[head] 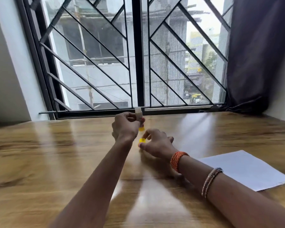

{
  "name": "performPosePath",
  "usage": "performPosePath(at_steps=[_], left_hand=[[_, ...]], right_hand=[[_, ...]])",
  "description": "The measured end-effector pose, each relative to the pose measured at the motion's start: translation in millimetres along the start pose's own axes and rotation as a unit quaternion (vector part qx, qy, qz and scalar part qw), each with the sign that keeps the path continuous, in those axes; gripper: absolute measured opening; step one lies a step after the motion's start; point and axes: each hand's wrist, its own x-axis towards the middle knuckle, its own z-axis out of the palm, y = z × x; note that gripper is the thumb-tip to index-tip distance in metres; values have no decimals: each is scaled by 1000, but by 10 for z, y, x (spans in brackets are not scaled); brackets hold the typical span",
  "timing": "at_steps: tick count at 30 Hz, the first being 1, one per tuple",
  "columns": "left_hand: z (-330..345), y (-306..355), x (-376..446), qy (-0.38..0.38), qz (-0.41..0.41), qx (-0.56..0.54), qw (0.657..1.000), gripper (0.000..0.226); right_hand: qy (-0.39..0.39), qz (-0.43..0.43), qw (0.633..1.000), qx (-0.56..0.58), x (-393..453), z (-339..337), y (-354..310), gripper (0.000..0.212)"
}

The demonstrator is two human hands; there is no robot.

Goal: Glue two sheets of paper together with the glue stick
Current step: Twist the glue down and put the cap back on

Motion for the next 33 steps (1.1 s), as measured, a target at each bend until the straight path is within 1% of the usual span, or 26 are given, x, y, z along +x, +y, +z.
performPosePath(at_steps=[1,3,5,8,12,14,15,17,20,23,27,29,31,33], left_hand=[[-3,-7,0,-2,20,23,1000,12],[-2,-25,-14,3,72,81,994,13],[7,-55,-48,9,130,154,979,19],[62,-104,-82,-2,211,254,944,7],[127,-121,-151,-8,334,342,878,21],[152,-124,-184,-5,364,365,857,20],[156,-131,-196,-1,367,371,853,20],[164,-152,-200,-3,363,373,854,21],[151,-186,-181,-28,366,371,853,25],[96,-200,-155,-48,385,388,836,23],[14,-208,-153,-8,447,408,796,18],[0,-209,-173,13,480,407,777,17],[-6,-217,-188,28,520,415,746,20],[-13,-236,-194,42,562,425,708,27]], right_hand=[[13,-6,1000,10,4,-10,-6,18],[57,-23,997,45,22,-75,6,19],[111,-49,991,61,32,-175,45,19],[160,-70,983,56,32,-322,135,19],[201,-83,975,43,18,-428,219,20],[218,-97,971,25,17,-449,227,23],[220,-105,970,17,18,-457,224,24],[207,-116,971,10,25,-465,238,24],[177,-144,974,5,20,-445,269,20],[173,-162,972,-4,9,-399,290,18],[162,-186,969,-5,-2,-404,316,5],[143,-180,973,9,0,-420,326,6],[94,-161,982,37,-5,-442,336,19],[8,-128,987,93,-9,-508,366,27]])
